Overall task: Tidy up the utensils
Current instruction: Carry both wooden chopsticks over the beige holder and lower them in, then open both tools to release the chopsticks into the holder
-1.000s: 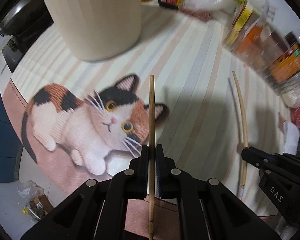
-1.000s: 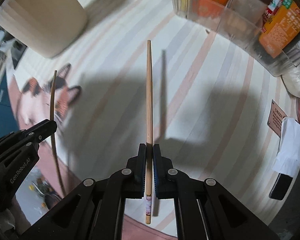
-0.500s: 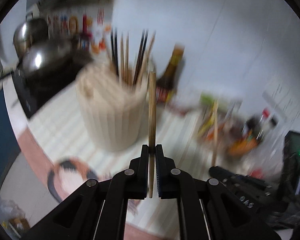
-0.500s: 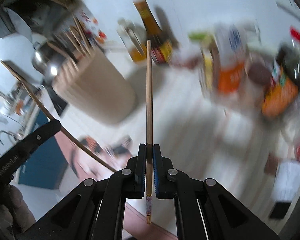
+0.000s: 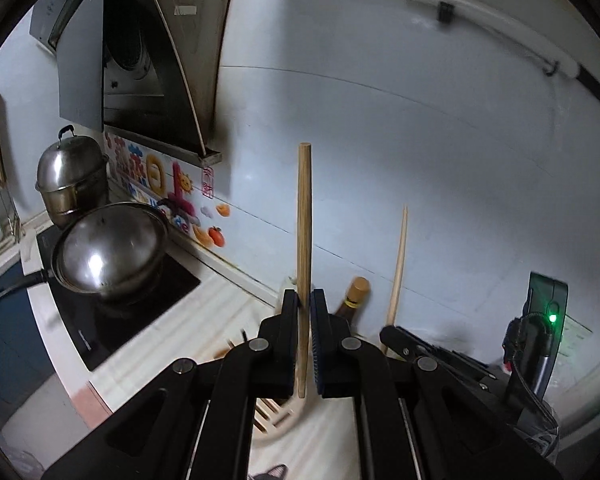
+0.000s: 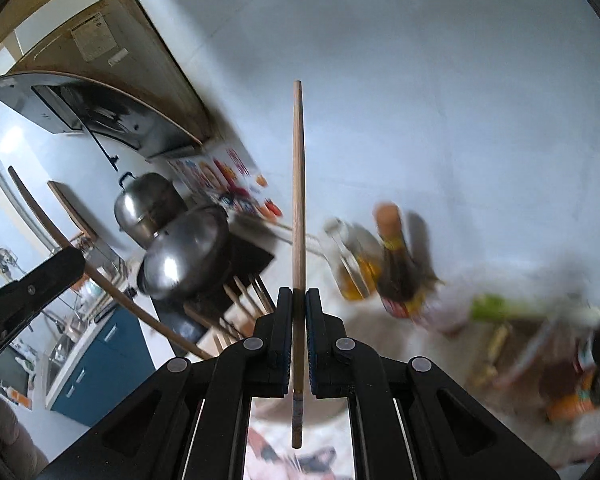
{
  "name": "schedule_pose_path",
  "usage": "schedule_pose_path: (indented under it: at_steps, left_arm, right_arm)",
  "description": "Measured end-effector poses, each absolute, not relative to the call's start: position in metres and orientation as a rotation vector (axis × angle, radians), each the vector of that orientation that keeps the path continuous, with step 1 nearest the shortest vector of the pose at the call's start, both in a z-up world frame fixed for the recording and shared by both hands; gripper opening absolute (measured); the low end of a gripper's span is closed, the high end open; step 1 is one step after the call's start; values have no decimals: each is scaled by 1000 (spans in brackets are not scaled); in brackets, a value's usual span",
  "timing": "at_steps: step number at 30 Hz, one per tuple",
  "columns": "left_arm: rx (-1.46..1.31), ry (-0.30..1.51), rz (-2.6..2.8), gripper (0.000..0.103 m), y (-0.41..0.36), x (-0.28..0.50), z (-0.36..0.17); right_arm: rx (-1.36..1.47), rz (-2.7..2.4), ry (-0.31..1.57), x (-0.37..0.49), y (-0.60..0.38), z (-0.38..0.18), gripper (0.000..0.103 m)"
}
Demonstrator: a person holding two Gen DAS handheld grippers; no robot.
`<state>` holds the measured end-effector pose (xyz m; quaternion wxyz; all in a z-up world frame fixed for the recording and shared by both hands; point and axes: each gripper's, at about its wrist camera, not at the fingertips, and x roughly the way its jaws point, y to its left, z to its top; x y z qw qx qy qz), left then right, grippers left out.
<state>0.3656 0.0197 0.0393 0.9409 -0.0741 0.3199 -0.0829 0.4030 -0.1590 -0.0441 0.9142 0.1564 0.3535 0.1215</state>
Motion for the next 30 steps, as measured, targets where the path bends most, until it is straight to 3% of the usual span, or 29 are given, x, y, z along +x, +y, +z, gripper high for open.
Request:
schedule_pose_path:
  at_steps: [16,30]
  left_arm:
    - [-203,860,-128,4,38,430,-35]
    - [-260,891,-87,10,54,412,-40]
  right_arm:
    - [289,290,636,452,-118,-124,6]
    - [220,351,727,428,-126,-126,7]
